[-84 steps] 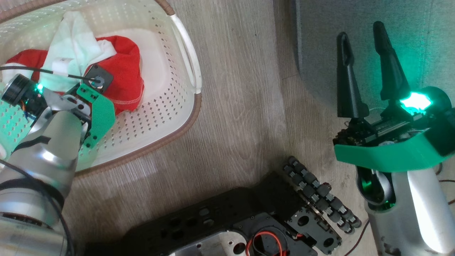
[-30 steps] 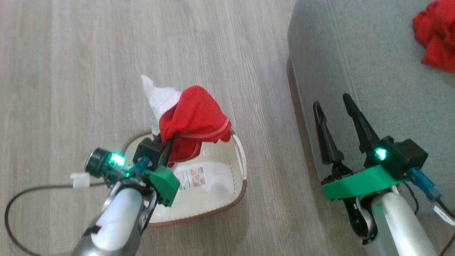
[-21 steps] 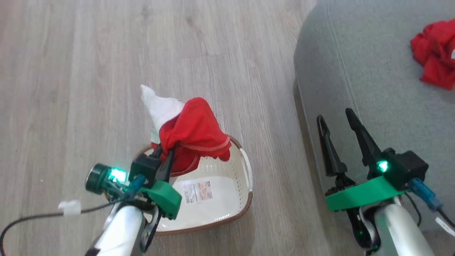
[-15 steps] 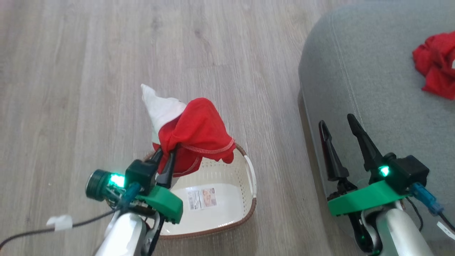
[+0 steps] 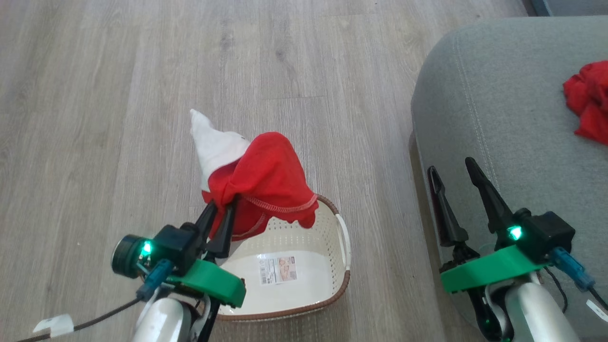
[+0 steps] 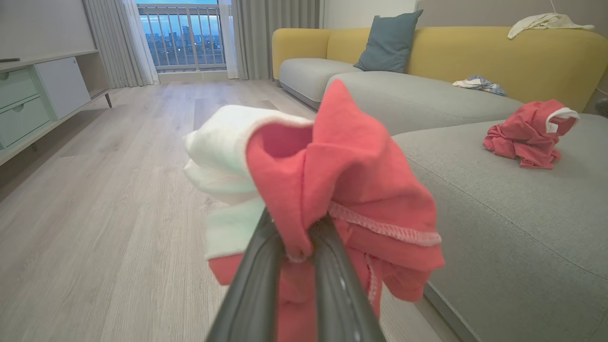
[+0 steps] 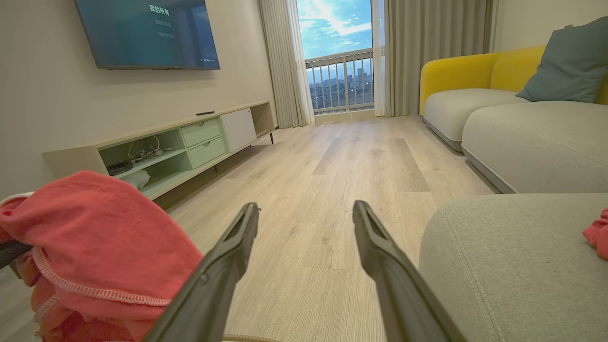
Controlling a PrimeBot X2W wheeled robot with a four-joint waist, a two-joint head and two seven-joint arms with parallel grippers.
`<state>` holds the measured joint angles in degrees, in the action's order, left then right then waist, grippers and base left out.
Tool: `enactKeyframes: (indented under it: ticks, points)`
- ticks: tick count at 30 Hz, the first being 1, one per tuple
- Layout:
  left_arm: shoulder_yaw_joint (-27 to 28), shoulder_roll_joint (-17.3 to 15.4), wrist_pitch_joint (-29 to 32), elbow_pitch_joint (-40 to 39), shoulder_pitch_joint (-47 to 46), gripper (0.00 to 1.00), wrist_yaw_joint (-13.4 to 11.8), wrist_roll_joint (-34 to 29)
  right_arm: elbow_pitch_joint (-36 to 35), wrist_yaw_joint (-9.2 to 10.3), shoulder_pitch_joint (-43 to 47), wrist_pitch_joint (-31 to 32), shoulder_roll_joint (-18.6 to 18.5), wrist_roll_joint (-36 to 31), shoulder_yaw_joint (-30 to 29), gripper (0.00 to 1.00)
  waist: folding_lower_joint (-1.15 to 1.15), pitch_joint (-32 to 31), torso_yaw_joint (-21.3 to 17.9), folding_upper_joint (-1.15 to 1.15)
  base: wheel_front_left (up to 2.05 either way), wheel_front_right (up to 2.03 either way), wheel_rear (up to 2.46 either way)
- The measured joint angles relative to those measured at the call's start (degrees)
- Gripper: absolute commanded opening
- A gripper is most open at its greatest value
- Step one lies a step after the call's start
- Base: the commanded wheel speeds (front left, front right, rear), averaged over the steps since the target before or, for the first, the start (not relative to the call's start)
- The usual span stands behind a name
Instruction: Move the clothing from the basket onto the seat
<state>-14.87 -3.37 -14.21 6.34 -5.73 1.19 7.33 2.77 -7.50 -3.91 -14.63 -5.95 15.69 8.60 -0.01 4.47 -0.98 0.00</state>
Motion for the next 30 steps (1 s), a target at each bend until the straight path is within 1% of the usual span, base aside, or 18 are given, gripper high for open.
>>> enactKeyframes:
  ticks: [13,16,23,27,30]
  points:
    - [-0.2,0.1,0.0,-3.4,0.0,0.0,0.2,0.9,-0.1,0.01,0.0,0.0,-0.2,0.0,0.5,1.0,0.0,-0.3,0.4,0.0,0.0,0.0,0.0]
    - [-0.5,0.1,0.0,-4.1,-0.1,0.0,1.0,0.8,-1.0,0.0,0.0,0.0,-1.0,0.0,3.3,1.0,0.0,-0.3,0.3,0.0,0.0,0.0,0.0]
    - [-0.5,0.2,0.0,-4.4,-1.0,0.0,2.9,-1.1,-2.1,0.0,-0.2,0.0,-4.6,0.0,9.1,1.0,0.01,-0.1,-0.1,0.0,0.0,0.0,0.0]
    - [-0.6,0.2,0.0,-4.6,-2.6,0.0,4.3,-2.5,-2.9,0.0,-0.6,0.0,-6.7,0.2,14.2,1.0,0.0,0.1,-0.2,0.0,0.0,0.0,0.0]
    - [-2.1,0.2,0.0,-4.6,-3.0,0.0,5.2,-3.4,-2.9,0.0,-2.0,0.0,-8.0,-0.1,16.9,1.0,0.01,0.1,-0.3,0.0,0.0,0.0,0.0]
